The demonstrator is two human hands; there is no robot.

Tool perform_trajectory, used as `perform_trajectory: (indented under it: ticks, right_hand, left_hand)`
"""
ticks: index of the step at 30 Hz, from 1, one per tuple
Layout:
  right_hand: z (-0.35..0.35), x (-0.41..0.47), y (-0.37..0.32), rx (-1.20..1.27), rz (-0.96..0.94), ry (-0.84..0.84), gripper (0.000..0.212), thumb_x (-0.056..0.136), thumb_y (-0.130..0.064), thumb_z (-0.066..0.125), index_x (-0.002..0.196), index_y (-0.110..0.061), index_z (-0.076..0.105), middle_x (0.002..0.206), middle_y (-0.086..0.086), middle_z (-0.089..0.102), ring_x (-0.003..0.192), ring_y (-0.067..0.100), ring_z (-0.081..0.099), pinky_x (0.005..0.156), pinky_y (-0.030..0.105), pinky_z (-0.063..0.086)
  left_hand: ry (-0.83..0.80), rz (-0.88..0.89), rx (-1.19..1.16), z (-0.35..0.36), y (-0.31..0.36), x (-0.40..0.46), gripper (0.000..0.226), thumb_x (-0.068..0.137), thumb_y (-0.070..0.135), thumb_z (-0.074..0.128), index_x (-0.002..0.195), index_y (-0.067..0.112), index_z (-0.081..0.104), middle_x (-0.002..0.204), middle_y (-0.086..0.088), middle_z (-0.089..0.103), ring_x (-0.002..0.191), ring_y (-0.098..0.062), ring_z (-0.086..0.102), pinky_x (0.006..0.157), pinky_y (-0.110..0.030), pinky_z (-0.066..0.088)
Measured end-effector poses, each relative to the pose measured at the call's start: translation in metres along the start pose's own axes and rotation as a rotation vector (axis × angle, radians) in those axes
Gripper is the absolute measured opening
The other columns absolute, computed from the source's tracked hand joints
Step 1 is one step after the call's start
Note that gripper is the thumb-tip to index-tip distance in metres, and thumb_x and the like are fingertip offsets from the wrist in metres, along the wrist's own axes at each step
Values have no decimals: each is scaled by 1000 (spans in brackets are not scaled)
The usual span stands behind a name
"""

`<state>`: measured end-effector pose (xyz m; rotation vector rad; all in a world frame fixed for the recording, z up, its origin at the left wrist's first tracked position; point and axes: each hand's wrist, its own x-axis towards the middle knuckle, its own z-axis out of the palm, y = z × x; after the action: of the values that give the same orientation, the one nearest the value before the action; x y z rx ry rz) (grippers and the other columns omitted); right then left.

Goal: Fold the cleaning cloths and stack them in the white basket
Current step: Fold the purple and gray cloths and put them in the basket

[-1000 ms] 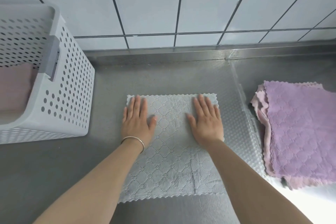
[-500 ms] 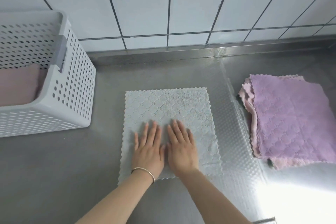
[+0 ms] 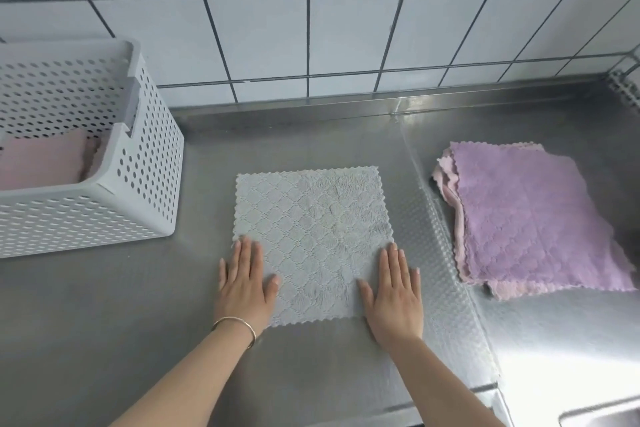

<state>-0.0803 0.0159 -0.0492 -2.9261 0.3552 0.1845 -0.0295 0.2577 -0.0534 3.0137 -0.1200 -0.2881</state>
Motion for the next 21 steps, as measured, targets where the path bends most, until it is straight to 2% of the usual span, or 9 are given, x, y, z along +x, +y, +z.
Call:
perform_trajectory:
  ticks: [2, 3, 5, 8, 10, 12, 14, 18, 21]
  right_hand:
    - [-5, 2, 0, -67, -13, 8, 76, 89, -60, 4, 148, -12, 6, 156, 2, -1, 144, 17, -5, 112, 33, -19]
    - [-9, 2, 0, -99, -41, 22, 74, 89, -56, 15, 146, -10, 21, 155, 6, 15, 144, 21, 9, 113, 35, -13]
    - [-18, -3, 1, -81, -202, 75, 63, 80, -47, 40, 130, -10, 54, 137, 8, 51, 131, 27, 44, 113, 37, 3]
    - [-15, -17, 4, -5, -565, 157, 46, 65, -37, 65, 106, -18, 62, 111, 1, 64, 110, 23, 57, 107, 38, 24]
    - [-9, -23, 4, 32, -662, 155, 32, 68, -29, 63, 99, -21, 60, 103, -3, 65, 102, 19, 58, 95, 35, 38]
    - [-7, -24, 2, 48, -653, 127, 23, 73, -19, 53, 94, -22, 64, 102, -4, 65, 93, 18, 63, 80, 29, 47]
    - [-9, -20, 1, 25, -632, 114, 29, 72, -13, 44, 89, -21, 66, 99, -4, 65, 84, 18, 64, 66, 25, 50]
    - [-18, -12, -2, -29, -629, 100, 42, 67, -10, 31, 86, -22, 65, 91, -6, 63, 73, 16, 60, 59, 22, 51]
    - [-25, -7, 2, -44, -578, 105, 40, 62, -7, 40, 91, -22, 63, 86, -5, 61, 69, 16, 58, 56, 25, 52]
  left_hand:
    - [6, 8, 35, -2, 1, 0, 77, 83, 52, 22, 140, 2, 35, 150, -15, 26, 139, -28, 28, 111, -37, -3]
    - [6, 47, 46, -3, 1, -3, 77, 80, 54, 27, 135, 2, 45, 145, -16, 37, 133, -30, 38, 110, -37, 1]
    - [32, 230, 56, -7, 3, -14, 68, 73, 56, 37, 121, 11, 57, 133, -10, 53, 118, -30, 55, 105, -36, 24]
    - [15, 393, 15, -12, 7, -38, 56, 69, 59, 41, 112, 24, 52, 124, 5, 55, 118, -22, 54, 74, -27, 56]
    - [7, 388, 5, -10, 11, -48, 56, 67, 57, 42, 111, 24, 50, 123, 6, 55, 118, -23, 56, 58, -24, 57]
    - [15, 402, 22, -8, 13, -50, 57, 64, 50, 58, 113, 21, 48, 121, 4, 57, 117, -25, 57, 53, -25, 56]
    - [35, 416, 4, -12, 14, -46, 72, 50, 35, 78, 113, 19, 47, 114, 3, 65, 111, -23, 61, 53, -24, 56]
    - [58, 481, -18, -17, 2, -41, 90, 32, 8, 84, 113, 17, 47, 107, 4, 68, 99, -15, 67, 58, -18, 55]
    - [92, 471, -28, -17, -10, -34, 86, 29, 0, 80, 109, 19, 55, 102, 5, 68, 82, -12, 69, 53, -17, 53]
